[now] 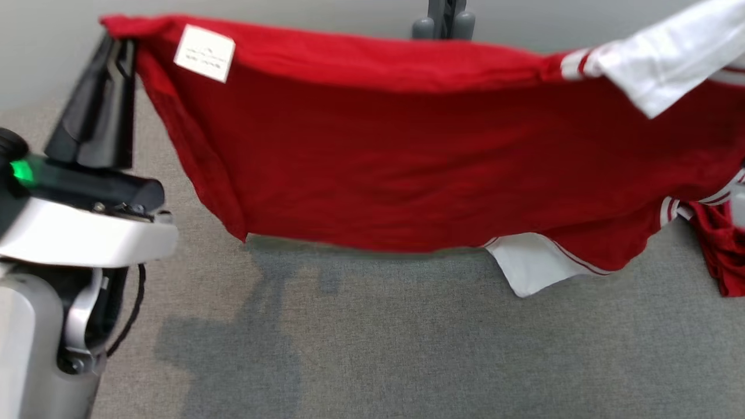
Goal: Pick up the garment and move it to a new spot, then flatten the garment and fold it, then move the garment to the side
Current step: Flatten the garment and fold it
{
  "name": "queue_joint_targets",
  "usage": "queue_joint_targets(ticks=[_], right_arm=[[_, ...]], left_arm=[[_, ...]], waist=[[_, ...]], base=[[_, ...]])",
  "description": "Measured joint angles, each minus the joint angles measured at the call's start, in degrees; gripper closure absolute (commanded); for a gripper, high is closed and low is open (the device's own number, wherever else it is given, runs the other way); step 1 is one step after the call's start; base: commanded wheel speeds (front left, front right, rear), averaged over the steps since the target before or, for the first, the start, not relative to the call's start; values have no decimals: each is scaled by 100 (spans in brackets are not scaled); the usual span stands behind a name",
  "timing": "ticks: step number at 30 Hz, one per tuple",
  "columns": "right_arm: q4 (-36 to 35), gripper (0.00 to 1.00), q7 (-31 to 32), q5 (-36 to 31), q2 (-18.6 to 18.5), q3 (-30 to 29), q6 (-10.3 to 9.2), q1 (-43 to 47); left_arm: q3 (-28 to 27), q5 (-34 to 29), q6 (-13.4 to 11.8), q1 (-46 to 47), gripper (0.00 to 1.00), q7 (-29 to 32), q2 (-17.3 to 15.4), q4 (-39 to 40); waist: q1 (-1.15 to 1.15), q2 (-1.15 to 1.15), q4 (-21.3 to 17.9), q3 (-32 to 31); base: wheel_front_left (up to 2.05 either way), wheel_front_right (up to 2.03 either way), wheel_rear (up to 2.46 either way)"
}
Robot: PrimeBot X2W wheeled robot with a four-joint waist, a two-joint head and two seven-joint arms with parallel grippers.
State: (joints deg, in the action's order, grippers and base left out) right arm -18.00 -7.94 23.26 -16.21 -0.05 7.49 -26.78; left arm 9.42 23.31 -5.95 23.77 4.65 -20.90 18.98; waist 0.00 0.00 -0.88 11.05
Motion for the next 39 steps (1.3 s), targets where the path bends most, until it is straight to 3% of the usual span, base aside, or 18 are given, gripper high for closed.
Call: queue_joint_targets(ticks=[11, 18, 24, 25, 28, 33, 39], right_arm=[[-65, 100, 470, 226, -171, 91, -1, -680], [880, 100, 575, 526, -271, 547, 0, -1251], [2292, 100, 446, 726, -561, 1172, 0, -2574], [2765, 100, 359, 762, -627, 1405, -1, -3154], [3468, 100, 152, 777, -692, 1805, 0, -4049], [4722, 100, -264, 916, -514, 2294, 0, -5459], [5980, 100, -567, 1148, -80, 2675, 0, -6446]], left_arm=[[-89, -157, -42, 795, 100, 360, -221, 363], [225, -89, 215, 1484, 100, 432, -131, -366], [513, -2, 613, 2858, 100, 252, 197, -2015], [550, -5, 721, 3413, 100, 104, 303, -2700], [588, -84, 847, 4253, 100, -144, 382, -3765], [666, -349, 943, 5394, 100, -594, 387, -5252], [690, -499, 951, 6306, 100, -983, 342, -6529]], waist=[[0, 0, 11, -212], [0, 0, -19, -38], [0, 0, 28, 288], [0, 0, 52, 426], [0, 0, 80, 642], [0, 0, 67, 925], [0, 0, -31, 1099]], base=[[0, 0, 0], [0, 0, 0], [0, 0, 0], [0, 0, 0], [0, 0, 0], [0, 0, 0], [0, 0, 0]])
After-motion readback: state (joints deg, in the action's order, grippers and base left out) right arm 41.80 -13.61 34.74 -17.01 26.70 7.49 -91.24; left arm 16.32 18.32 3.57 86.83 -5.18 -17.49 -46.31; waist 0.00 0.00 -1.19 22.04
